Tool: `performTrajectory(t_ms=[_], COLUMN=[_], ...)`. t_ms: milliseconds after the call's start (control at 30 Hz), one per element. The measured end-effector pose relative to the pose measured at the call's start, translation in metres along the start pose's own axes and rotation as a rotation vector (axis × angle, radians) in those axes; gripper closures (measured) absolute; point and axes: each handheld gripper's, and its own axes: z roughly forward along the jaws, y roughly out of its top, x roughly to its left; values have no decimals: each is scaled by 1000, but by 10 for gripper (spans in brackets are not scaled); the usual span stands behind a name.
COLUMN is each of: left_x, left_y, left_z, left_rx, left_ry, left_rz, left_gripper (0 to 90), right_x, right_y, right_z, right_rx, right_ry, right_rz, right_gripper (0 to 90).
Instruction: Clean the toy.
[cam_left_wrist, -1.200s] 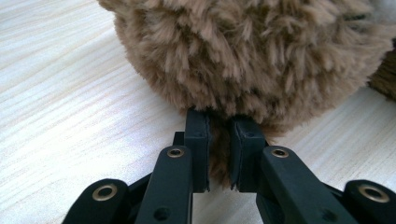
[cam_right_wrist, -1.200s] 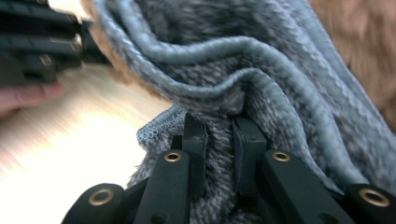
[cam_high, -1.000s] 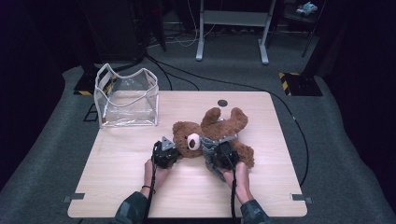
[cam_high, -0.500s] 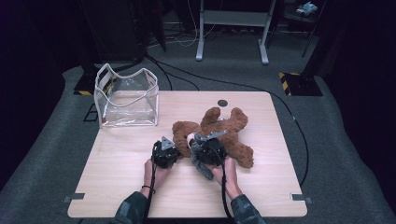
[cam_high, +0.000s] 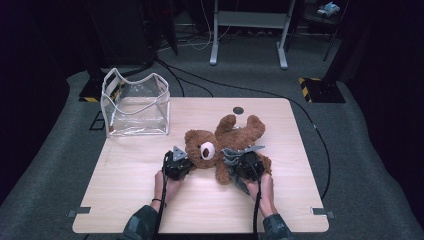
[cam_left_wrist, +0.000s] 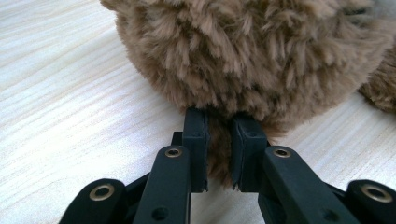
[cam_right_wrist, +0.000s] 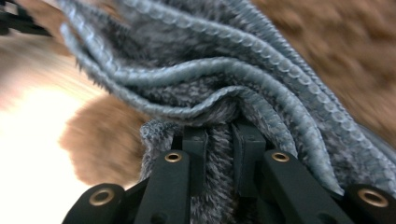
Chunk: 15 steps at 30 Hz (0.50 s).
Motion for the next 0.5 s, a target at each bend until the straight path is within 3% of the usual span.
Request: performTrajectory(t_ms=[167, 500], left_x=[0, 0], left_y=[0, 0], left_z=[0, 0], left_rx=[-1, 4], left_ry=[1, -1], left_rz=[0, 0], left_gripper=[782, 779], right_x=[-19, -80], right_y=[-17, -47], right_z=[-13, -44], right_rx=[-8, -52], right_ry=[-55, -186], right_rz=[62, 216], right_gripper=[786, 781])
